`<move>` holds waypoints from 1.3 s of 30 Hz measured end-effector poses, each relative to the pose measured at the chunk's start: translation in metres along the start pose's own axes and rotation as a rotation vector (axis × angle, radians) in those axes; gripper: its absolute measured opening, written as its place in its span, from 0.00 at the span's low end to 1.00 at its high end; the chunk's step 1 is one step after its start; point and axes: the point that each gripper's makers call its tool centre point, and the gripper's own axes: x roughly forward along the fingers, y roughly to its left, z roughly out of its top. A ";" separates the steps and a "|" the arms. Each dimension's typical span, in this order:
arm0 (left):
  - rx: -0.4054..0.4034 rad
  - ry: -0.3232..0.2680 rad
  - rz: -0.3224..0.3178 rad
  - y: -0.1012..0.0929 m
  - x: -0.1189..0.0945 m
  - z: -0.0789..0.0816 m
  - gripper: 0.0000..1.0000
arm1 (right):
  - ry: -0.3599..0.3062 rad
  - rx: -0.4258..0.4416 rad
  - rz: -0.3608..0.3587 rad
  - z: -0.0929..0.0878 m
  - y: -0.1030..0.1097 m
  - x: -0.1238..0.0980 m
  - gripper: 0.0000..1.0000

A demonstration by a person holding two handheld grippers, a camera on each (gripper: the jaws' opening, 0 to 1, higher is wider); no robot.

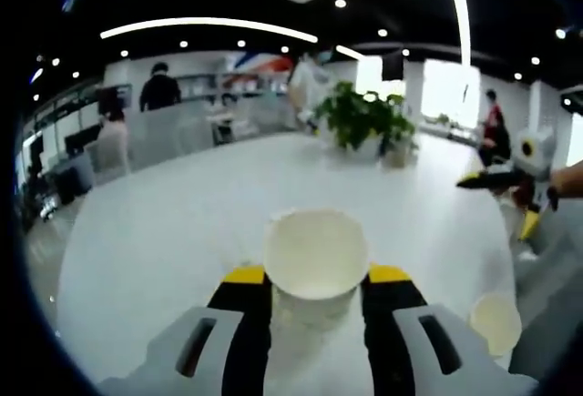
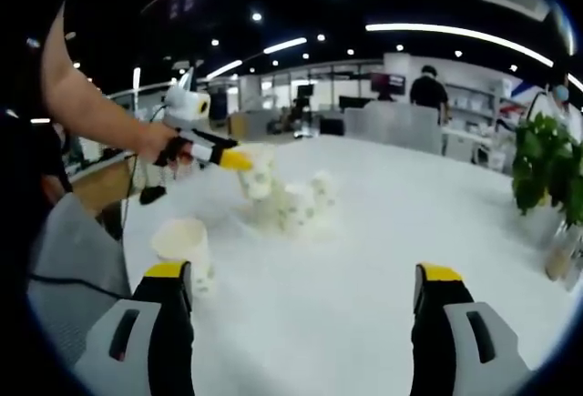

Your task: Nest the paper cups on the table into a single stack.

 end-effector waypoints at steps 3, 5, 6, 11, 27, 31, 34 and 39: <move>0.011 -0.001 -0.013 -0.001 -0.001 0.006 0.36 | -0.001 -0.002 0.006 -0.001 -0.002 0.000 1.00; 0.018 -0.001 -0.021 -0.002 -0.002 0.011 0.36 | -0.029 -0.027 0.020 0.002 -0.001 -0.001 1.00; 0.020 -0.003 -0.026 -0.001 -0.002 0.013 0.36 | -0.029 -0.026 0.022 0.002 -0.002 -0.001 1.00; 0.055 -0.005 -0.029 0.004 -0.004 0.029 0.37 | -0.020 -0.023 0.018 0.001 -0.005 -0.001 1.00; 0.071 -0.078 -0.052 0.010 -0.013 0.092 0.36 | -0.022 -0.017 0.010 0.006 -0.007 -0.001 1.00; 0.085 -0.087 -0.056 0.009 -0.014 0.099 0.36 | -0.021 -0.025 0.010 0.008 -0.009 -0.001 1.00; 0.088 -0.090 -0.062 0.008 -0.015 0.101 0.36 | -0.021 -0.027 0.008 0.010 -0.010 -0.002 1.00; 0.089 -0.106 -0.070 0.004 -0.018 0.108 0.36 | -0.022 -0.031 0.008 0.012 -0.010 -0.002 1.00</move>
